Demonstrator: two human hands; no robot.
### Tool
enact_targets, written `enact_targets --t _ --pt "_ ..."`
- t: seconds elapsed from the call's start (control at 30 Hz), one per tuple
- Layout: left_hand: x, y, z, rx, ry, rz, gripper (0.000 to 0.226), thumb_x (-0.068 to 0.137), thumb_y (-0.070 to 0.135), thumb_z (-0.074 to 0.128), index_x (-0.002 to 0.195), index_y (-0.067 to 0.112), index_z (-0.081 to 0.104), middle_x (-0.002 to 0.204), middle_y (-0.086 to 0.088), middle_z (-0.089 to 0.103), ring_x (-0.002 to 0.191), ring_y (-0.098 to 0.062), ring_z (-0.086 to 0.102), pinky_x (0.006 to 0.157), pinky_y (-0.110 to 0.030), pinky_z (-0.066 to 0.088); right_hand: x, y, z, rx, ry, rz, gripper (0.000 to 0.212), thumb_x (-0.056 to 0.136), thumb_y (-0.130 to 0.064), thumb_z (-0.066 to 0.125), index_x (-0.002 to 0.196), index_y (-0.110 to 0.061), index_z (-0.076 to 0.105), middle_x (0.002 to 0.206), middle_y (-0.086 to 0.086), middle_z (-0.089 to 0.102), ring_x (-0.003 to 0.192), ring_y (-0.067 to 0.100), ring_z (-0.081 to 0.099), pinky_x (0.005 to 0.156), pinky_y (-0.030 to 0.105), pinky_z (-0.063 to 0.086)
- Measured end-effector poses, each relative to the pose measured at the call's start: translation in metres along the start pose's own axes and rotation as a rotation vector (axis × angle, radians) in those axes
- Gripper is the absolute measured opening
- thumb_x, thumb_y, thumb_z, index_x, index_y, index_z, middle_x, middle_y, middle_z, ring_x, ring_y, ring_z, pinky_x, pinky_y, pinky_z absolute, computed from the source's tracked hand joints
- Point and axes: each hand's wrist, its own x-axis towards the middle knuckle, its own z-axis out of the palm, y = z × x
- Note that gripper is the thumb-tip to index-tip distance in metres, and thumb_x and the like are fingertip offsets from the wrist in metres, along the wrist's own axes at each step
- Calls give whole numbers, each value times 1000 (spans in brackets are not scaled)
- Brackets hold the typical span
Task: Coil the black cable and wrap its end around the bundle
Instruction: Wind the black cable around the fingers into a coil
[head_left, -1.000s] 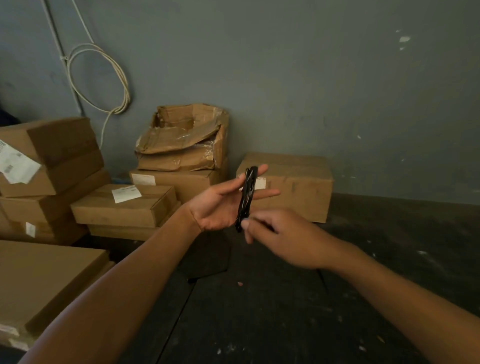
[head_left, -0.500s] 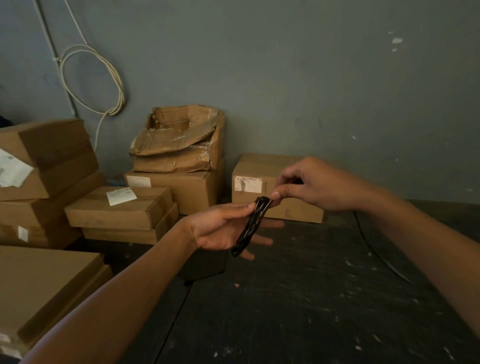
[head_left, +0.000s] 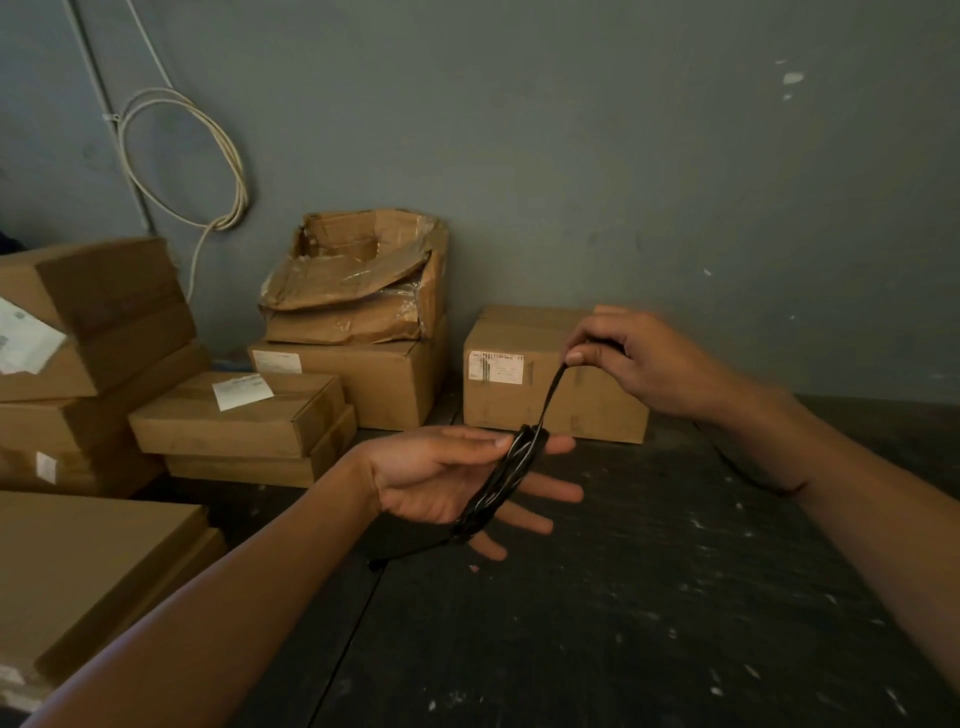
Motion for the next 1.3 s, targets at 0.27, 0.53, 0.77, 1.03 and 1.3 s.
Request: enact_targets --t 0.27,0.53,0.77,1.03,1.3 --pt "11 13 14 -83 -216 168 46 99 37 48 145 37 42 160 -14 20 145 -50 4 108 -67 19 -16 5 30 31 106 -37 14 97 -13 53 98 -7 66 89 10 65 84 27 61 73 54 50" --pt "16 26 12 -135 -211 337 46 100 39 44 146 39 39 162 -16 11 142 -54 0 103 -75 13 -41 -9 73 32 -46 -118 30 97 -5 54 127 -7 59 125 12 65 113 24 62 88 43 54" --pt "17 39 7 -164 -104 462 45 100 41 41 145 40 39 162 -17 5 141 -56 4 101 -75 12 -48 -12 105 -58 -49 -43 41 97 -11 51 137 -11 42 105 12 70 76 22 67 62 37 57" --pt "15 46 -6 -225 125 536 43 98 41 44 141 41 44 161 -15 17 142 -51 16 101 -75 18 -59 -23 124 -207 -147 4 19 105 -26 34 123 -24 40 61 -10 43 49 6 42 66 30 38" --pt "18 35 -25 -218 432 514 44 93 48 41 137 46 46 155 -13 37 136 -49 38 97 -75 32 -53 -39 113 -293 -132 -24 19 100 -19 48 118 -23 47 83 -5 59 64 9 45 73 33 41"
